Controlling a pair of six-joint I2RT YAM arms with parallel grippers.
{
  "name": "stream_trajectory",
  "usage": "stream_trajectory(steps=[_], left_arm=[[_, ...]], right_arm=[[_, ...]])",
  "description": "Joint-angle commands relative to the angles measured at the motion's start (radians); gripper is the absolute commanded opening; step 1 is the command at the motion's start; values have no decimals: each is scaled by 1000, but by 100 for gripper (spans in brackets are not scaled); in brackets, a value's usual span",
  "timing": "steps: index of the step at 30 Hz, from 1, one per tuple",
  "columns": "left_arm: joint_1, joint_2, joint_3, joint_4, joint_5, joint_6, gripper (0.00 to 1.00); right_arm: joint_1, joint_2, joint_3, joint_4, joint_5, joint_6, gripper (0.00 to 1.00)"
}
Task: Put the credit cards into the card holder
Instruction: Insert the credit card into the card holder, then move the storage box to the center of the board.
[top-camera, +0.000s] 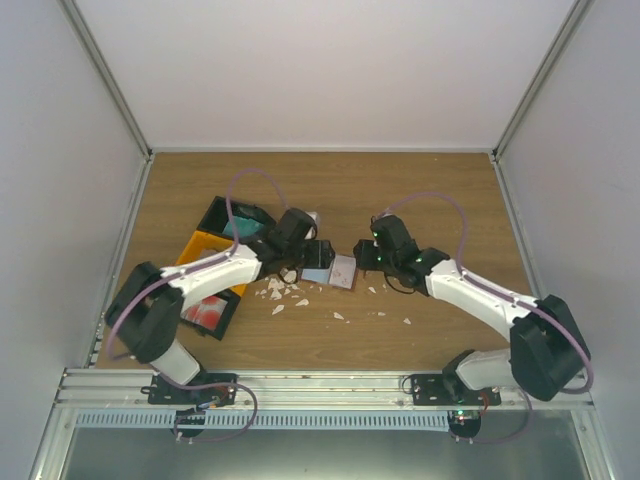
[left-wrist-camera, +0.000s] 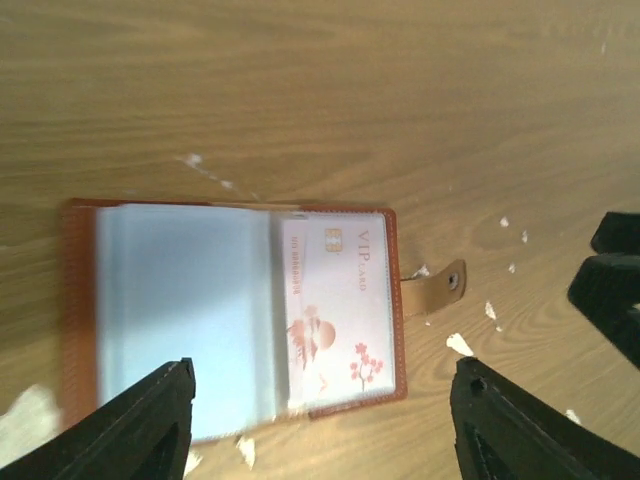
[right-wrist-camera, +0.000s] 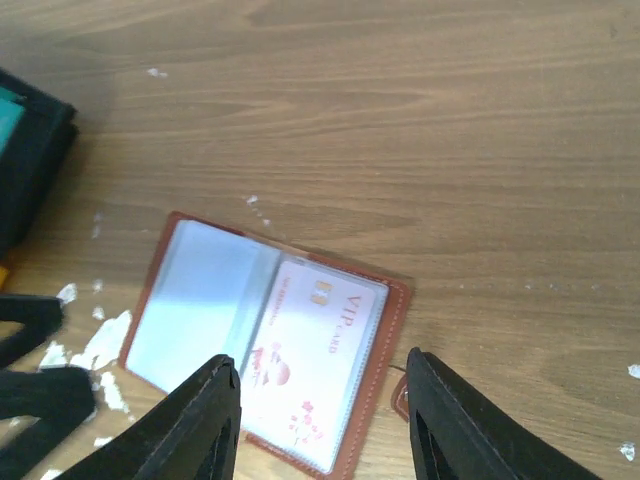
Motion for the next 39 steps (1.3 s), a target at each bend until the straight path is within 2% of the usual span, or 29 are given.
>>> stream_trajectory(steps=[1, 5, 9, 12, 15, 20, 25, 26, 28, 30, 35, 39], left_arm=[[26, -197, -23, -215, -212, 38, 74], [105, -359, -89, -377, -286, 1, 82], [236, -506, -161, -466, -285, -12, 84], [355, -588, -218, -492, -258, -7, 79], [443, -627, -271, -504, -219, -2, 69], [500, -616, -266, -517, -185, -19, 56], [557, -574, -268, -517, -131, 6, 52], [561, -573, -262, -535, -131, 2, 53], [564, -591, -263, -562, -140, -19, 66], [565, -610, -264, -579, -154, -51, 72], [565, -595, -264, -609, -174, -120, 80], [570, -536, -285, -582, -163, -113, 81]], right_arm=[[14, -58, -15, 20, -57, -21, 48], [43, -82, -32, 90, -124, -34, 50], [63, -77, -34, 134, -103, -3, 50], [76, -86, -52, 162, -58, 55, 50], [83, -92, -75, 187, -47, 93, 50], [89, -61, -66, 159, -38, 115, 50], [93, -48, -65, 153, -30, 130, 50], [94, -50, -66, 154, -30, 130, 50], [94, -53, -67, 152, -26, 127, 50], [94, -51, -70, 153, -16, 126, 50], [93, -35, -59, 155, -14, 114, 50], [94, -28, -63, 158, -11, 111, 50]])
